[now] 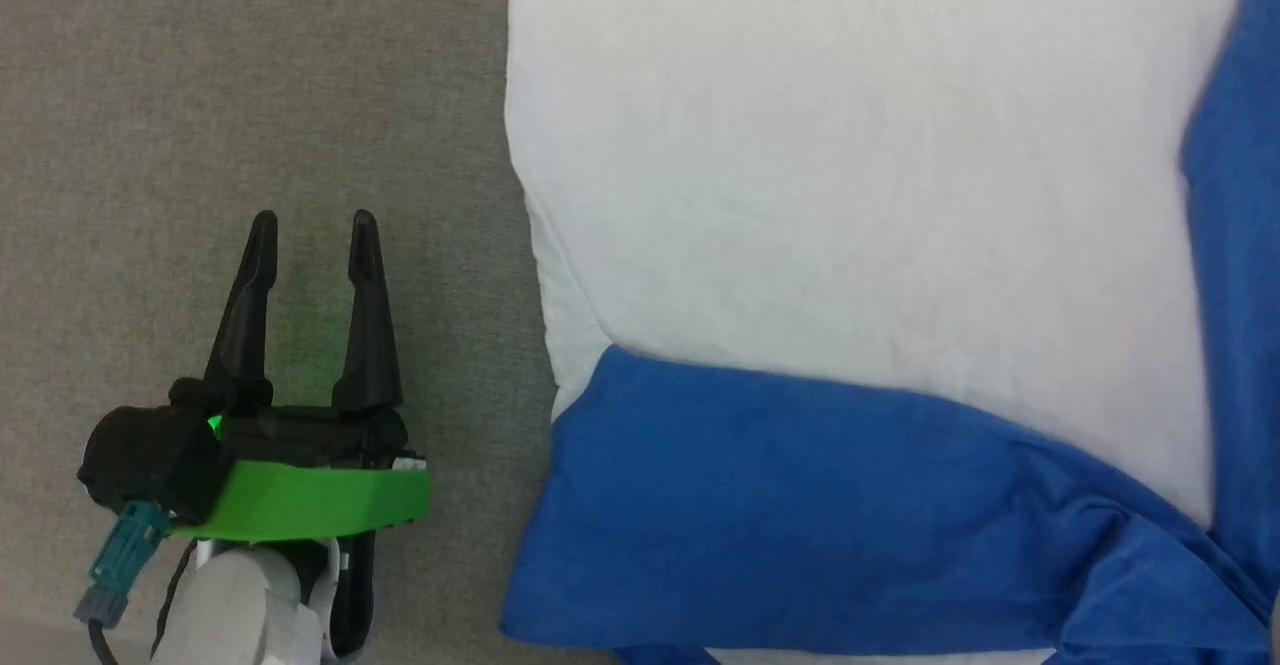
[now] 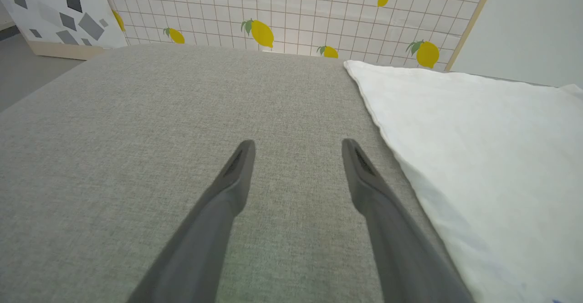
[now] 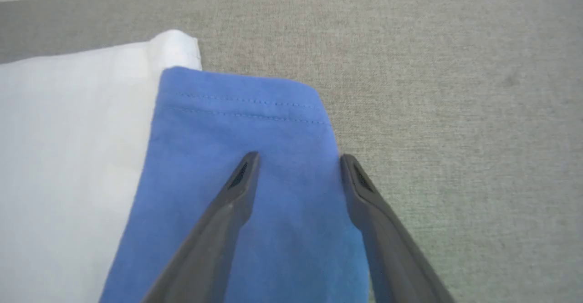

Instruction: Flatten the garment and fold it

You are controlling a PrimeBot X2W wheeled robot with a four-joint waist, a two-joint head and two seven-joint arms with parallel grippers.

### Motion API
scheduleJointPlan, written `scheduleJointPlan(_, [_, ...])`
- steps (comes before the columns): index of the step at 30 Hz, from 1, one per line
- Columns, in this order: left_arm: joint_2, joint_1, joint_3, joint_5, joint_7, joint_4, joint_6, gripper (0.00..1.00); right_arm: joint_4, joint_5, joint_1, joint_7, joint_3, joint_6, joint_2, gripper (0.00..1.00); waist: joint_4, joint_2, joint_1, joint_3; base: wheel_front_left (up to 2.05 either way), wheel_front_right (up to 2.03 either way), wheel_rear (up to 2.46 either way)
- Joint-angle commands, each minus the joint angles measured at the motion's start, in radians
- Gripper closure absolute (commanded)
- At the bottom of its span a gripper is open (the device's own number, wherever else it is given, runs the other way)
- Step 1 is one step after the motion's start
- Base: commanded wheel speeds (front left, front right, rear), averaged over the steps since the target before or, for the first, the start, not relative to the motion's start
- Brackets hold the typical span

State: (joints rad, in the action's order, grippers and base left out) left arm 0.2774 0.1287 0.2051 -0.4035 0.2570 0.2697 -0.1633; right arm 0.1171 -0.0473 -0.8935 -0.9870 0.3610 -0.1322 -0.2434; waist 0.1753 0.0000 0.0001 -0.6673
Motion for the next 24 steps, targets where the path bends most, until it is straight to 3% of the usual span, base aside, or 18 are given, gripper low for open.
scheduleJointPlan(1, [-0.010, 0.022, -0.008, 0.008, 0.005, -0.007, 0.009, 0.00, 0.004, 0.010, 0.016, 0.001, -0.001, 0.002, 0.002, 1.00, 0.016, 0.0000, -0.0001, -0.010, 0.00, 0.00, 0.00])
scheduleJointPlan(12, [-0.021, -0.007, -0.049, 0.031, 0.005, -0.043, 0.035, 0.00, 0.015, 0.002, 0.040, 0.137, 0.060, 0.002, -0.015, 1.00, -0.022, 0.0000, -0.0001, 0.128, 0.00, 0.00, 0.00])
scheduleJointPlan(24, [0.016, -0.127, -0.087, 0.031, -0.028, -0.009, 0.001, 0.00, -0.009, -0.034, 0.217, 0.227, 0.280, 0.002, -0.105, 1.00, -0.093, 0.0000, -0.0001, 0.352, 0.00, 0.00, 0.00])
